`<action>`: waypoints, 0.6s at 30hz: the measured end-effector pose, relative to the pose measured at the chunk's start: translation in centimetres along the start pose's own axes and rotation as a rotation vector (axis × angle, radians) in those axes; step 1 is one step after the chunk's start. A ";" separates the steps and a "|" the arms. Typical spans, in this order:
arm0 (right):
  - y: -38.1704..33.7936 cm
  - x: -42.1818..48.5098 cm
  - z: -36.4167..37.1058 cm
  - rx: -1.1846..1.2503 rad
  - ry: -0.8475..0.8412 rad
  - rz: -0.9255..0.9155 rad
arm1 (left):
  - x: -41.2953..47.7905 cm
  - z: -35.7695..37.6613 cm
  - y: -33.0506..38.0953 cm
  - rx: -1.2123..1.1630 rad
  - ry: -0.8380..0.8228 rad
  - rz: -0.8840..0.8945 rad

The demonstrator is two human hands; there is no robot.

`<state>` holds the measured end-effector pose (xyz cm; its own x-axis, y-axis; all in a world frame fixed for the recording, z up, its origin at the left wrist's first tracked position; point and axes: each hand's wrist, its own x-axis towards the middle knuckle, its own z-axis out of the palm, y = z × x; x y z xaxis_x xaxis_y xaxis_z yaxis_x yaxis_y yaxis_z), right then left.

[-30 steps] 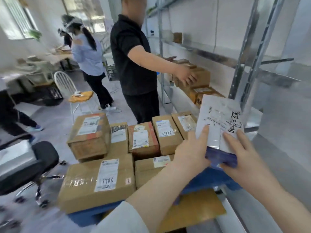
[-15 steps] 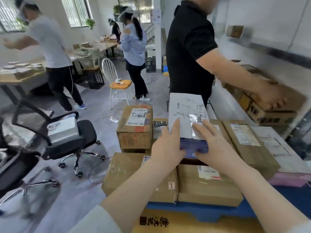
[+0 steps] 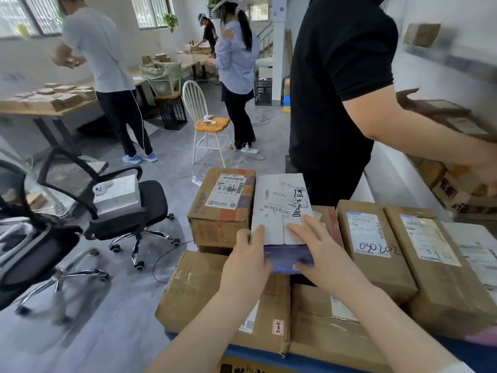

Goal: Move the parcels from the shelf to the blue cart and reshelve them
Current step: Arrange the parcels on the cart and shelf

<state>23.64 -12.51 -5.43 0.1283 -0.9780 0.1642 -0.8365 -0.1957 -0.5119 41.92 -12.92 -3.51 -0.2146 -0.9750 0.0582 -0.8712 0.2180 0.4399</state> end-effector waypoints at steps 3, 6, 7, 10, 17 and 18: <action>0.2 0.8 0.6 -0.003 -0.011 -0.019 | 0.3 -0.3 -0.7 0.054 0.017 -0.019; 0.0 1.3 1.1 0.009 -0.020 -0.018 | 0.9 -0.7 -1.2 0.067 0.028 -0.017; 0.0 1.3 1.3 0.016 -0.018 -0.021 | 1.1 -0.8 -1.3 0.066 0.031 -0.014; 0.0 1.5 1.4 0.023 -0.010 -0.023 | 1.5 -1.2 -1.7 0.118 0.080 0.049; 0.1 1.7 1.9 0.011 -0.002 0.010 | 3.2 -1.3 -3.8 0.390 0.133 0.043; 0.1 1.7 2.0 0.014 0.005 0.018 | 3.5 -1.1 -4.3 0.393 0.102 0.026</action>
<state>24.82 -14.34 -6.94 0.1108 -0.9811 0.1589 -0.8311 -0.1791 -0.5265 45.40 -17.29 -4.21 -0.2112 -0.9639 0.1622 -0.9727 0.2236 0.0619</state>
